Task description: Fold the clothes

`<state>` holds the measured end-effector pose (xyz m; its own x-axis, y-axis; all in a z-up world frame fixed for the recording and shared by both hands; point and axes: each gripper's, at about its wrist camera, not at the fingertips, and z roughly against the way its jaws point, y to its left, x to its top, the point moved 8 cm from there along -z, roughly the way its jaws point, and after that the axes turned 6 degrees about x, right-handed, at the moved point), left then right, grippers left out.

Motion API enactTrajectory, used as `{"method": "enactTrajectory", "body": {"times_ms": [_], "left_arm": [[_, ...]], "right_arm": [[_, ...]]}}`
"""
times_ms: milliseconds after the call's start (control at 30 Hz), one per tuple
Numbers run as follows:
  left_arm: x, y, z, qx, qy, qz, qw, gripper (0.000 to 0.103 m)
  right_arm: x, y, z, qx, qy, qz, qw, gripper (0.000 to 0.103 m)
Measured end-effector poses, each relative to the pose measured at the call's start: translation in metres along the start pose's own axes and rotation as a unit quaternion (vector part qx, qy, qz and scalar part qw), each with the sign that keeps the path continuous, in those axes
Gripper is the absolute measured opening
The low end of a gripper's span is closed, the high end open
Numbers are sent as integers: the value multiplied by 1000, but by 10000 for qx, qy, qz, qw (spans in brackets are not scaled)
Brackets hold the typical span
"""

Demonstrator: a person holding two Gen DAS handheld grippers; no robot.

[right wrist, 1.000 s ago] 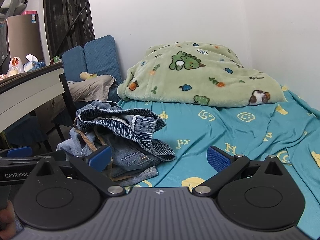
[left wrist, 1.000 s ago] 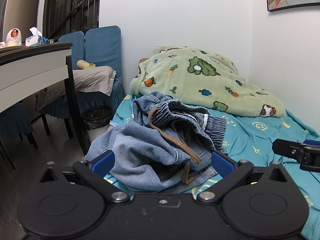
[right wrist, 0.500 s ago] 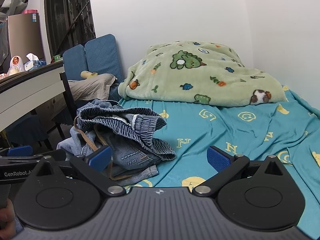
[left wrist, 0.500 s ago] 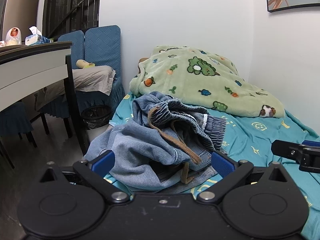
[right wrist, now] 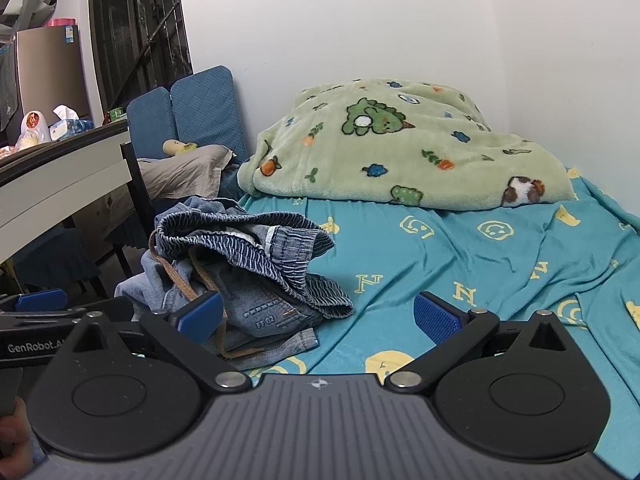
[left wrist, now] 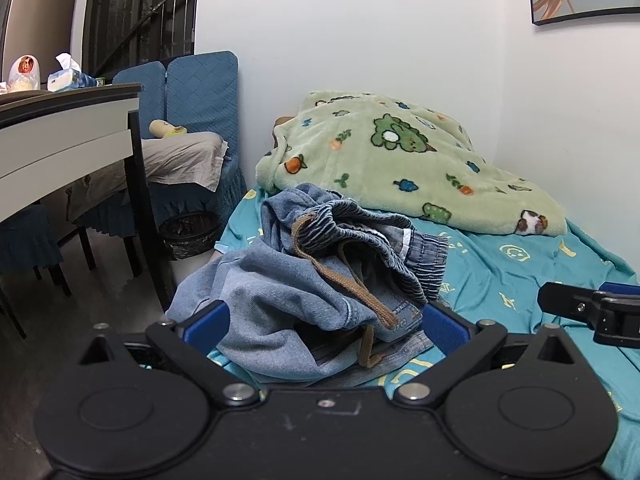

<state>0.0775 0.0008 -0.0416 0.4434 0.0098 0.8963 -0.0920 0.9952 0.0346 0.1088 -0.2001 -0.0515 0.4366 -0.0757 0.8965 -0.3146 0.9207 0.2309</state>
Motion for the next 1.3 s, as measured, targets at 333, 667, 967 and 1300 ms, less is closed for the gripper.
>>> {"method": "enactTrajectory", "body": {"times_ms": [333,667,967,1300], "left_arm": [[1,-1,-1,-35,4,21,10000,103],[38,-8,-23,226,-146,-203,9994,102],[57,-14,-77,295,12,-450,9985,89],[48,-1,-120,337,23,-483,9983,69]], "right_arm": [[1,-4,1,-3,-1,-89,10000,103],[-2,-11,-7,42,122,-309,9994,102],[-15,-29,-58,128,539,-373,9978,92],[-40,-70,-135,112,1001,-317,9944,66]]}}
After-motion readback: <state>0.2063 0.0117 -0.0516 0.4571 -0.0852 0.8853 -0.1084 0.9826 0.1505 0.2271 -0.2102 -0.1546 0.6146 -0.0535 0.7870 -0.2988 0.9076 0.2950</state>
